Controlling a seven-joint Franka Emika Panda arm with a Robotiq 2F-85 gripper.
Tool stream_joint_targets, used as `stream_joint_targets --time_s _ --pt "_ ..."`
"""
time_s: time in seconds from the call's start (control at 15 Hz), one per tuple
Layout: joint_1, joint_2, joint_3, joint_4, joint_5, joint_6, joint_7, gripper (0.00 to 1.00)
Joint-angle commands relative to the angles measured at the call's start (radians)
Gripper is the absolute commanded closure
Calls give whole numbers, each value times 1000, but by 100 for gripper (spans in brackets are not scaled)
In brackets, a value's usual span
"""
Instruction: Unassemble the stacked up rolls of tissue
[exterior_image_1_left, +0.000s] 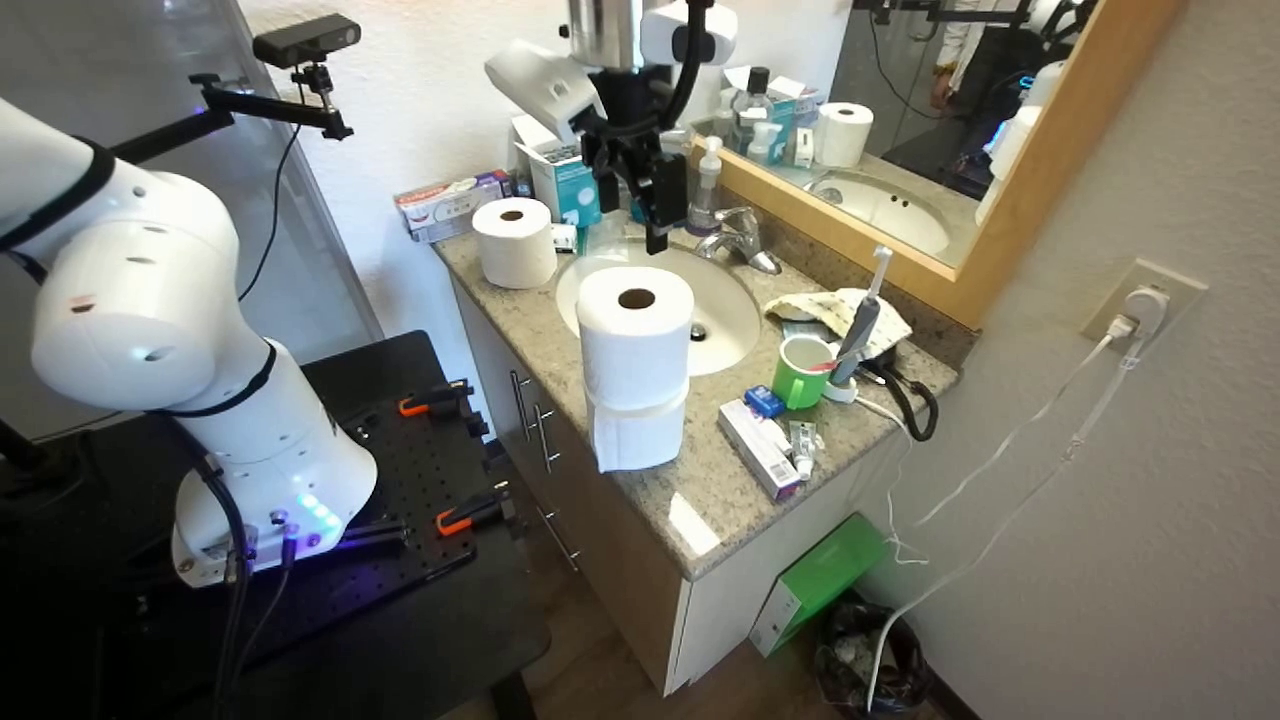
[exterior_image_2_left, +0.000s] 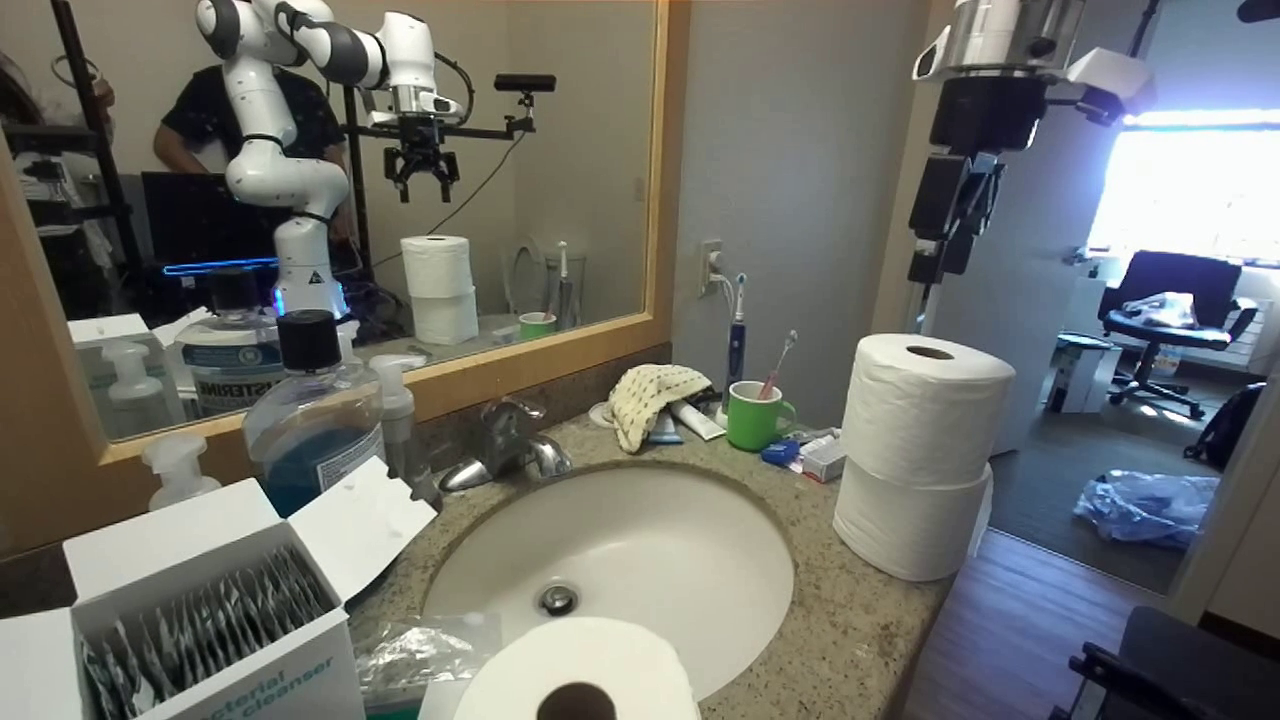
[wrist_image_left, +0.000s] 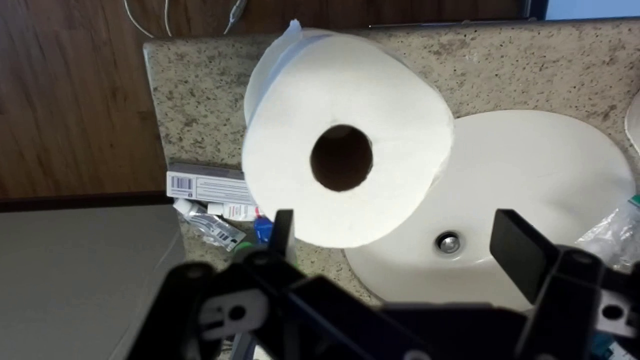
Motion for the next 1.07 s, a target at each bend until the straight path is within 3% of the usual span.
stream_joint_targets --time_s 0.0,0.6,1.0 --pt "23 22 -7 19 38 14 1 0" --pt "38 92 -75 34 181 -26 -127 0" --pt "29 117 -59 44 171 -44 -109 0"
